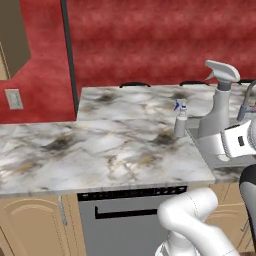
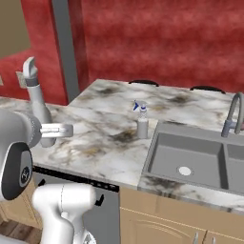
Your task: Locate and retrieve the spray and spray from the cabinet. Place them next to the sink.
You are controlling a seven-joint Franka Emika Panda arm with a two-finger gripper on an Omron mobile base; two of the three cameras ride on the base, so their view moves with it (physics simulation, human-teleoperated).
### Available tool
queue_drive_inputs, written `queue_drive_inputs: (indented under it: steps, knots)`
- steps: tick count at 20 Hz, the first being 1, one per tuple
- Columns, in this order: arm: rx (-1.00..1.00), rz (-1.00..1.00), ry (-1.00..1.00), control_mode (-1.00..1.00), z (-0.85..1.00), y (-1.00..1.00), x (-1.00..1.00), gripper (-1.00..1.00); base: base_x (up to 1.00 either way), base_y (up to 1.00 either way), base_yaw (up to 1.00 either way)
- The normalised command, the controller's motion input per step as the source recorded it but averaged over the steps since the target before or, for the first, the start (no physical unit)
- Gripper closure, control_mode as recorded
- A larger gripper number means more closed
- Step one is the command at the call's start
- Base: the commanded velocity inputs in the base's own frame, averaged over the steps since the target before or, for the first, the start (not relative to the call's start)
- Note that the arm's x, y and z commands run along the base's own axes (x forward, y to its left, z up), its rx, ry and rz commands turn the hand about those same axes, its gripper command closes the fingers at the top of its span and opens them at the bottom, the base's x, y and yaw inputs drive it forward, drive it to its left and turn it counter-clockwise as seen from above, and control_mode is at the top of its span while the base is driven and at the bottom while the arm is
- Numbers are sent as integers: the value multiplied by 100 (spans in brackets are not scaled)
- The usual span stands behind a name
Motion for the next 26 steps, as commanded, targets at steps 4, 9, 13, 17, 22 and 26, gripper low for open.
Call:
queue_drive_inputs:
  steps: [4,9,13,17,22,26]
  knots:
    - [0,0,0,100,0,0,0,100,56,-11,-21]
    - [0,0,0,100,0,0,0,100,47,0,-20]
    - [0,0,0,100,0,0,0,100,31,-4,-8]
    - [0,0,0,100,0,0,0,100,22,-22,0]
    - [0,0,0,100,0,0,0,100,25,-23,0]
    - [0,0,0,100,0,0,0,100,31,-48,0]
